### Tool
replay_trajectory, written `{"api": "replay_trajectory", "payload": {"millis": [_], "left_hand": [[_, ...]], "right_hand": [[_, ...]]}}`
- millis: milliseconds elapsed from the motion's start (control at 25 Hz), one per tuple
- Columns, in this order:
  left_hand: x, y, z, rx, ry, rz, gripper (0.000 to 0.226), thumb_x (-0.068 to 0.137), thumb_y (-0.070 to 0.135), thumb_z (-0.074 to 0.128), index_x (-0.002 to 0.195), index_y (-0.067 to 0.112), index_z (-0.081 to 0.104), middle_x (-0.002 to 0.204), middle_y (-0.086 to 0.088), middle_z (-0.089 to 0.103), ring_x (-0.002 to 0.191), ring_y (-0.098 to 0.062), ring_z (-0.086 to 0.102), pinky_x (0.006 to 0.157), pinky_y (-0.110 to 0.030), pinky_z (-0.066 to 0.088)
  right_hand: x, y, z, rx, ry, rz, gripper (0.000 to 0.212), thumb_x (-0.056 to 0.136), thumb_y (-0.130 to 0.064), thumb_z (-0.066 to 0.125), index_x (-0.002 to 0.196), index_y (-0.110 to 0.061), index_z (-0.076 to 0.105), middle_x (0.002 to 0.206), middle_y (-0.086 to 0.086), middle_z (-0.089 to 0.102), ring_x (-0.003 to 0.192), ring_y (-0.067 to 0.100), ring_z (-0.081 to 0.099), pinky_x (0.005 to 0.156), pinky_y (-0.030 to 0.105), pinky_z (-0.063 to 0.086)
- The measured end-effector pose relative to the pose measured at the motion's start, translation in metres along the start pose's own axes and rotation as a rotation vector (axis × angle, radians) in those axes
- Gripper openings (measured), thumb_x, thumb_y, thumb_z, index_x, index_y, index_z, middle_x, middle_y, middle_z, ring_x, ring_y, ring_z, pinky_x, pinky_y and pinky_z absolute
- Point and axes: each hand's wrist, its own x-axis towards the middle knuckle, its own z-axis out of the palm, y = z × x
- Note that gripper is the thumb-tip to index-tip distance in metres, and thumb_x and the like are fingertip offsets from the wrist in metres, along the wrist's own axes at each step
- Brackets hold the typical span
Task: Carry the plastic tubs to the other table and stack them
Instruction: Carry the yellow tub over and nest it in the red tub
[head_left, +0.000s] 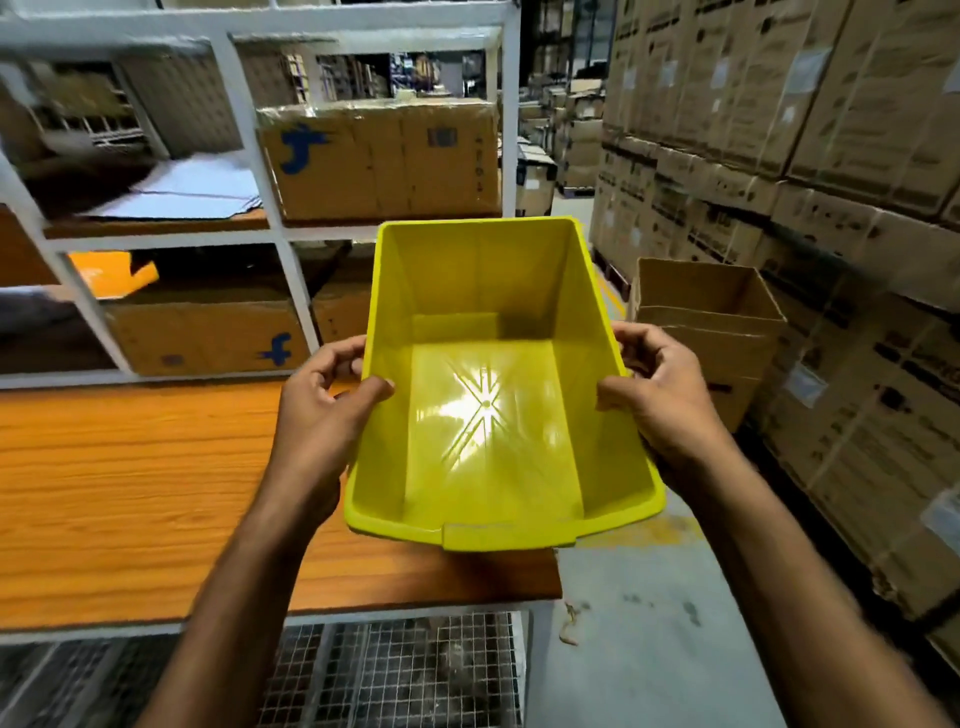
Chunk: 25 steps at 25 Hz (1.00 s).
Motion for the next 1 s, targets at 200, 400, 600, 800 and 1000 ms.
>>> {"api": "replay_trajectory", "payload": {"millis": [200, 400, 600, 800, 1000], "left_hand": [[0.047, -0.015, -0.022, 0.158, -0.018, 0.119, 0.050, 0.089, -0.007, 0.067, 0.131, 0.019, 0.063, 0.102, 0.003, 0.063, 0.083, -0.007, 0.061, 0.070, -0.020, 0.055], [0.111, -0.029, -0.036, 0.302, -0.052, 0.265, 0.051, 0.090, 0.000, 0.068, 0.133, 0.026, 0.059, 0.104, 0.002, 0.059, 0.073, -0.008, 0.053, 0.067, -0.029, 0.049], [0.156, -0.056, -0.036, 0.351, -0.063, 0.282, 0.050, 0.092, 0.009, 0.067, 0.136, 0.030, 0.056, 0.125, -0.017, 0.060, 0.088, -0.017, 0.058, 0.074, -0.029, 0.054], [0.174, -0.079, -0.032, 0.313, -0.080, 0.129, 0.047, 0.095, 0.002, 0.064, 0.139, 0.016, 0.055, 0.113, -0.011, 0.057, 0.084, -0.008, 0.058, 0.077, -0.029, 0.054], [0.184, -0.099, -0.026, 0.270, -0.115, -0.048, 0.044, 0.095, 0.000, 0.064, 0.136, 0.013, 0.057, 0.105, 0.004, 0.062, 0.093, -0.006, 0.062, 0.072, -0.020, 0.053]], "right_hand": [[0.035, 0.008, 0.034, -0.141, -0.024, -0.124, 0.061, 0.081, 0.009, 0.069, 0.125, -0.032, 0.059, 0.124, 0.006, 0.063, 0.093, 0.029, 0.067, 0.077, 0.044, 0.063], [0.074, 0.007, 0.068, -0.194, -0.012, -0.209, 0.063, 0.082, 0.007, 0.070, 0.130, -0.030, 0.051, 0.117, 0.004, 0.061, 0.087, 0.017, 0.059, 0.075, 0.036, 0.060], [0.107, 0.020, 0.093, -0.223, 0.075, -0.217, 0.060, 0.083, 0.009, 0.069, 0.134, -0.018, 0.053, 0.108, -0.001, 0.056, 0.075, 0.005, 0.054, 0.058, 0.012, 0.050], [0.140, 0.043, 0.106, -0.198, 0.045, -0.122, 0.058, 0.081, 0.013, 0.066, 0.131, -0.013, 0.058, 0.099, -0.003, 0.059, 0.071, 0.000, 0.059, 0.055, 0.011, 0.048], [0.164, 0.074, 0.110, -0.180, 0.057, 0.041, 0.056, 0.075, 0.014, 0.066, 0.125, -0.011, 0.064, 0.092, -0.004, 0.061, 0.071, 0.013, 0.063, 0.054, 0.022, 0.050]]}}
